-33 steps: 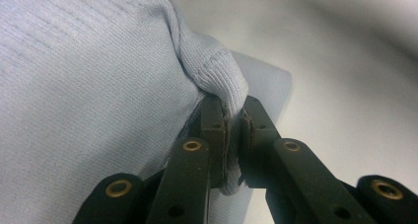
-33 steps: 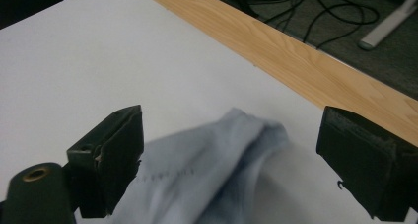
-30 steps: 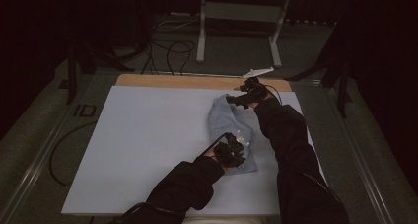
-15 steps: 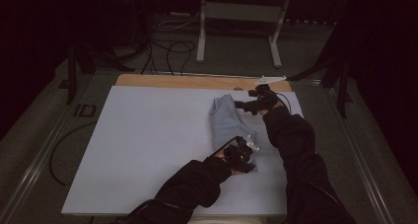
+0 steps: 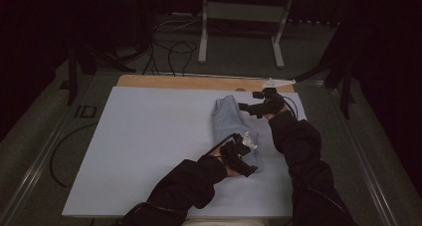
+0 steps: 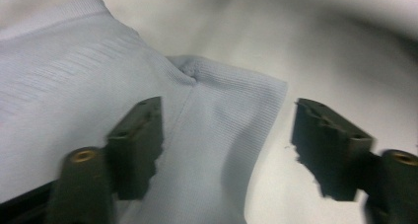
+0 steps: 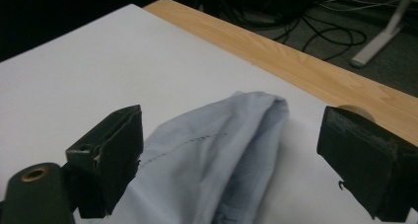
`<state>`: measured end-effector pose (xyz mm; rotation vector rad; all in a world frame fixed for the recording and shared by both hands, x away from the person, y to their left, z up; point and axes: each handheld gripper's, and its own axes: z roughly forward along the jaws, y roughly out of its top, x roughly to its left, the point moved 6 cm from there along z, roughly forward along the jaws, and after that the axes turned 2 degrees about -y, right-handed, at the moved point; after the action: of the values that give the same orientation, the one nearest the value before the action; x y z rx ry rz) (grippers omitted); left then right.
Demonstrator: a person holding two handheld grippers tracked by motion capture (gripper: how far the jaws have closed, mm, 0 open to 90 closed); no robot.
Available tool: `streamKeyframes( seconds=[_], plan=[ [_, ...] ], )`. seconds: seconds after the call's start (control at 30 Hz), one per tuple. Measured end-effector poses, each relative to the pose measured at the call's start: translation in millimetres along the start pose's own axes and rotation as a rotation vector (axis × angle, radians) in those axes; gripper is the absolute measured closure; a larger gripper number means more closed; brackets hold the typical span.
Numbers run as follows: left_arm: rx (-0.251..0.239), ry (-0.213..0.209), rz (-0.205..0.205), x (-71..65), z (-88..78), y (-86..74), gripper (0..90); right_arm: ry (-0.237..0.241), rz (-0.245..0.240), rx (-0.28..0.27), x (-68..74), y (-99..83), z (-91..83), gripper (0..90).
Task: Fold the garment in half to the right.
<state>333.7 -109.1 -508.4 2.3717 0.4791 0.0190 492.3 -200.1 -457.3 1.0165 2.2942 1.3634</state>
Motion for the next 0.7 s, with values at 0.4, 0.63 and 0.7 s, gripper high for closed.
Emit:
streamKeyframes(
  seconds=[0.4,0.63,0.7],
  plan=[
    [-0.073,-0.056,0.059,0.9,-38.5,3.1,0.3,0.02,-0.035,-0.033,21.6,-5.1,-19.6,10.2],
    [-0.116,-0.071,0.11,12.7,-57.9,-4.6,0.2,0.041,-0.055,-0.045,38.2,-11.3,-25.9,10.2],
    [-0.115,-0.062,0.104,17.0,-63.9,-7.4,0.2,0.051,-0.055,-0.051,45.0,-13.2,-28.5,10.2]
  ],
)
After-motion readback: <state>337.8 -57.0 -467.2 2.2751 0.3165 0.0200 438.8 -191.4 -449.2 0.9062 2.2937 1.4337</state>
